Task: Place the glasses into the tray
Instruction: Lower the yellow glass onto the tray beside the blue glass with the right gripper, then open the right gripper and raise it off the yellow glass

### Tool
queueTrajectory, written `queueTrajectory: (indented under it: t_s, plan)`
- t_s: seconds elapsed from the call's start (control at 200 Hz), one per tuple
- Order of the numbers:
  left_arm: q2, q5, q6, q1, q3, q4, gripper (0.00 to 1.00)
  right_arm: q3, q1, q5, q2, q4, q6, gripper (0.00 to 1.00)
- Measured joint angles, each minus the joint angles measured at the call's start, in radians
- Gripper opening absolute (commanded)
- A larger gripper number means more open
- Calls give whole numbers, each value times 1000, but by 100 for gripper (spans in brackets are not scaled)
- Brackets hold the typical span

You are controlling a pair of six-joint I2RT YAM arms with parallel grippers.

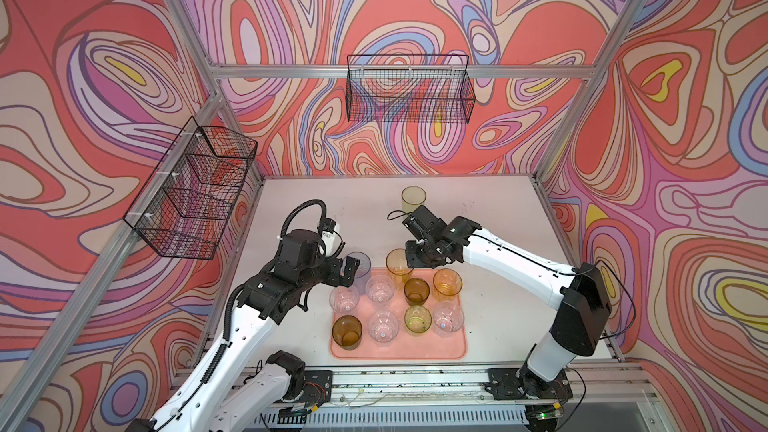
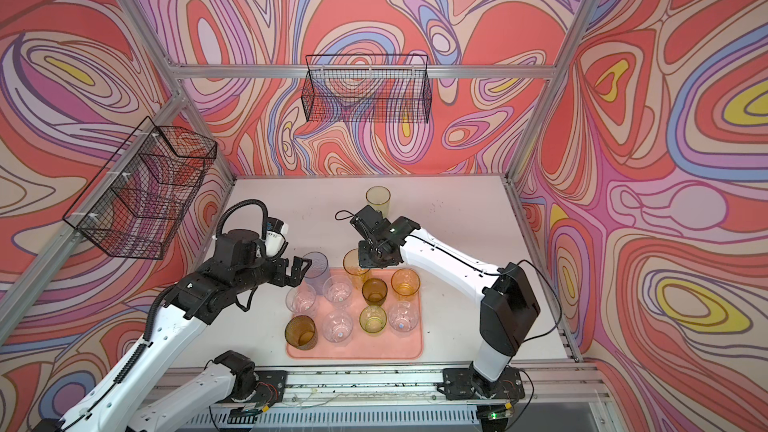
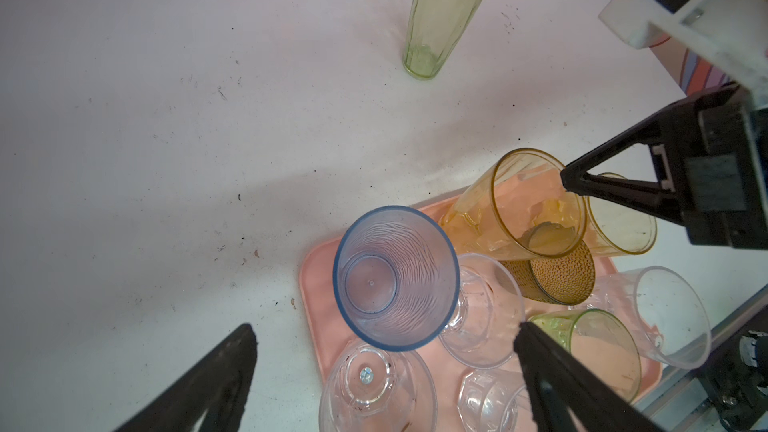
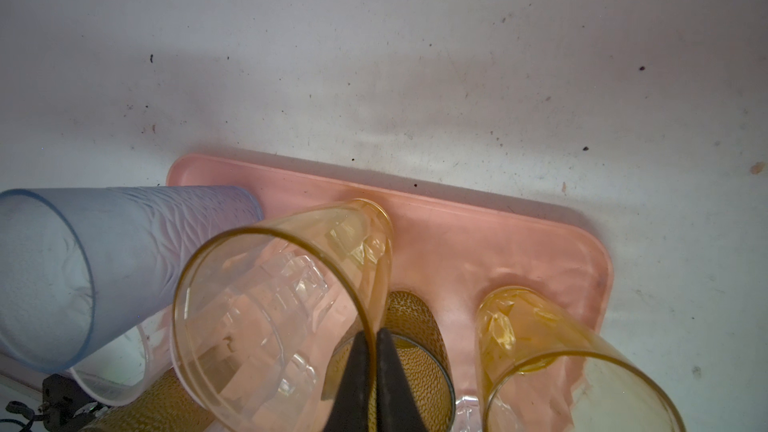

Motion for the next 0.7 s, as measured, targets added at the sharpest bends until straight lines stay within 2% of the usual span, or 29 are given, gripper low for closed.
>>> queueTrajectory:
  t_s: [0.16, 0.441, 0.491, 0.561, 0.611, 0.701]
  plan:
    - [1, 0, 0, 0, 0, 0, 100, 0, 0, -6, 0, 12, 7, 30]
    - [1, 0, 0, 0, 0, 0, 100, 0, 1, -4, 0, 37, 5, 57]
    - [1, 0, 0, 0, 0, 0, 100, 0, 1, -1, -1, 39, 8, 66]
    - [1, 0, 0, 0, 0, 0, 100, 0, 1, 8, -5, 40, 17, 87]
    - [1, 0, 0, 0, 0, 0, 100, 0, 1, 17, -11, 42, 9, 97]
    - [0, -1, 0, 0, 0, 0, 100, 0, 1, 36, -27, 44, 15, 98]
